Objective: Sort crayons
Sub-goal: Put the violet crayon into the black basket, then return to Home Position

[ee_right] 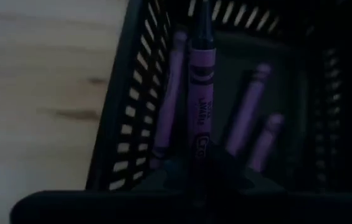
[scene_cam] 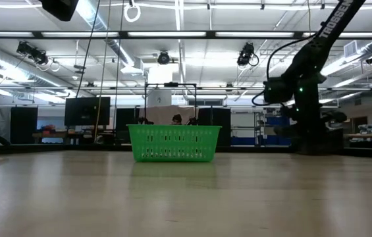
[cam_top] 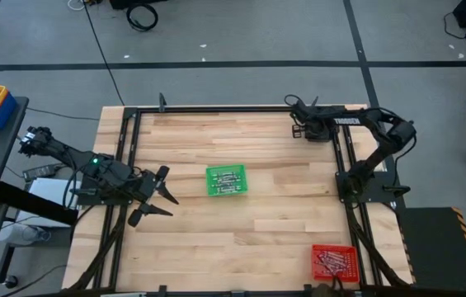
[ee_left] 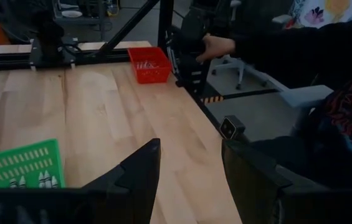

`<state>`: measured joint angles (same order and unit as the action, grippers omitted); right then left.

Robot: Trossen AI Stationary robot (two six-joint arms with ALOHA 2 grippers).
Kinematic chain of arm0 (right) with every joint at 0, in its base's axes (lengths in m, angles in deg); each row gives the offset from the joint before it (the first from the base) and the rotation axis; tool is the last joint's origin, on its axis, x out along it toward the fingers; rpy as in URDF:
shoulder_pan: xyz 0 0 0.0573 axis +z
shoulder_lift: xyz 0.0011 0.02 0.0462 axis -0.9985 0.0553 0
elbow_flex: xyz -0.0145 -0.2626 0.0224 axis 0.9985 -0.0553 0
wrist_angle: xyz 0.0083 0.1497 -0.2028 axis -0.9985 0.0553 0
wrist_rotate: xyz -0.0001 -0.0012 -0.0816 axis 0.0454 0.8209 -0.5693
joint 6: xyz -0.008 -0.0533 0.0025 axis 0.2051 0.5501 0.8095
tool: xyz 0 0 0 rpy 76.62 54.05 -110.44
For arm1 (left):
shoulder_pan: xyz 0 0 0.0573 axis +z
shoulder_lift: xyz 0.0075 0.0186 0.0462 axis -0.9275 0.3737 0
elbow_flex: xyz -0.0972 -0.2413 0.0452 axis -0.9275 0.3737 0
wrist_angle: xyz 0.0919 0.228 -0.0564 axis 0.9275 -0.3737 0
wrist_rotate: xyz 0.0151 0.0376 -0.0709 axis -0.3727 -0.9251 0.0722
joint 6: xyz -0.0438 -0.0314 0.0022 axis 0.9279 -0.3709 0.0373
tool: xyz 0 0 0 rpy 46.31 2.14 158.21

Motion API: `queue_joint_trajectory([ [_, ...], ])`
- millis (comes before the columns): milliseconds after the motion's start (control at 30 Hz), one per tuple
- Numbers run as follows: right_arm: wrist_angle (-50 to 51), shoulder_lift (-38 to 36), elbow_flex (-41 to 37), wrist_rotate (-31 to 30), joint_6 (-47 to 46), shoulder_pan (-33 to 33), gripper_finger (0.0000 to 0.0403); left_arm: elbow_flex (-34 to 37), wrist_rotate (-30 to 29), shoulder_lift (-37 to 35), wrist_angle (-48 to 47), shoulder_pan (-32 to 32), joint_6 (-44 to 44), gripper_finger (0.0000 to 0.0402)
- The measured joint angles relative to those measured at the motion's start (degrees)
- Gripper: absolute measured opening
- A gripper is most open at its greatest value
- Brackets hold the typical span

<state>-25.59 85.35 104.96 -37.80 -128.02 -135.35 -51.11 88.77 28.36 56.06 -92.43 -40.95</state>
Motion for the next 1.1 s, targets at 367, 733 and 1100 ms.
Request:
queue_joint_trajectory([
  [367,-1.19,-4.85,0.07,-0.69,3.73,-0.02,0.0129,0.00,-0.07,-0.13,1.52,0.66,-4.24,0.0183],
  [733,-16.62,-10.59,0.24,-1.57,1.01,13.83,0.0136,0.00,0.20,-0.68,1.76,11.66,-8.64,0.0183],
  [1100,-9.94,-0.77,0.13,-2.26,-1.77,11.63,0.0133,0.00,8.42,-0.73,1.88,14.22,-8.03,0.0183],
])
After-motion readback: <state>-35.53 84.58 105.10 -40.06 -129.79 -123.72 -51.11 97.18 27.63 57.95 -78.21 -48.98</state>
